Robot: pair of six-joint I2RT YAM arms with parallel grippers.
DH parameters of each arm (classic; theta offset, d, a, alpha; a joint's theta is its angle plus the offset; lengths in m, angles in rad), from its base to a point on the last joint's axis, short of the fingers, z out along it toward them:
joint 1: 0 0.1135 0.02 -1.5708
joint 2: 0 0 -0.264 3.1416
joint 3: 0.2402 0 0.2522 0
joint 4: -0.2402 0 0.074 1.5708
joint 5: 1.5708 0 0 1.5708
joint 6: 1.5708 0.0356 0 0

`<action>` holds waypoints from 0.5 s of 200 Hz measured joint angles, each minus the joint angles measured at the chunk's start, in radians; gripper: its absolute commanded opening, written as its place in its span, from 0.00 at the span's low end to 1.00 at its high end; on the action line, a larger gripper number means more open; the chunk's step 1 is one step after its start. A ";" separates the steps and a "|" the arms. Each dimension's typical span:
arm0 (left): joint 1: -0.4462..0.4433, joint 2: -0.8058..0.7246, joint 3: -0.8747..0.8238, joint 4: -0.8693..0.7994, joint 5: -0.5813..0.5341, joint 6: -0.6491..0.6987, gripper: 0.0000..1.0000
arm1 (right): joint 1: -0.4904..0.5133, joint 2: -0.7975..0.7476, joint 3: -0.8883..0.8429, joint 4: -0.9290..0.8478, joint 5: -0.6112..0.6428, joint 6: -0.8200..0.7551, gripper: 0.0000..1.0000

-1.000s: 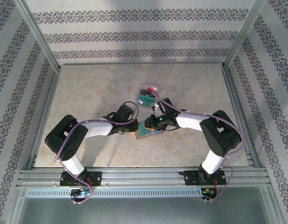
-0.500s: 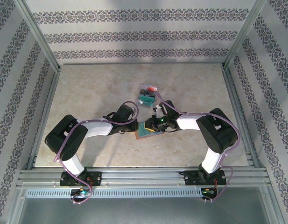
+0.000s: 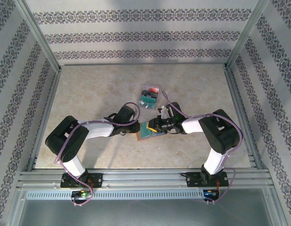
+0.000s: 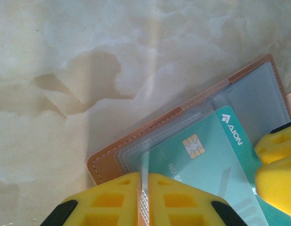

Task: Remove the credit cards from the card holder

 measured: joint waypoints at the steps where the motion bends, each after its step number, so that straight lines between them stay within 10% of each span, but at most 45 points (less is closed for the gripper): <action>1: 0.000 0.000 0.000 0.000 0.000 0.000 0.13 | 0.000 0.000 0.000 0.002 0.000 0.002 0.18; 100: 0.004 0.000 0.000 -0.003 -0.005 0.010 0.09 | -0.019 -0.035 -0.029 0.014 0.014 0.000 0.07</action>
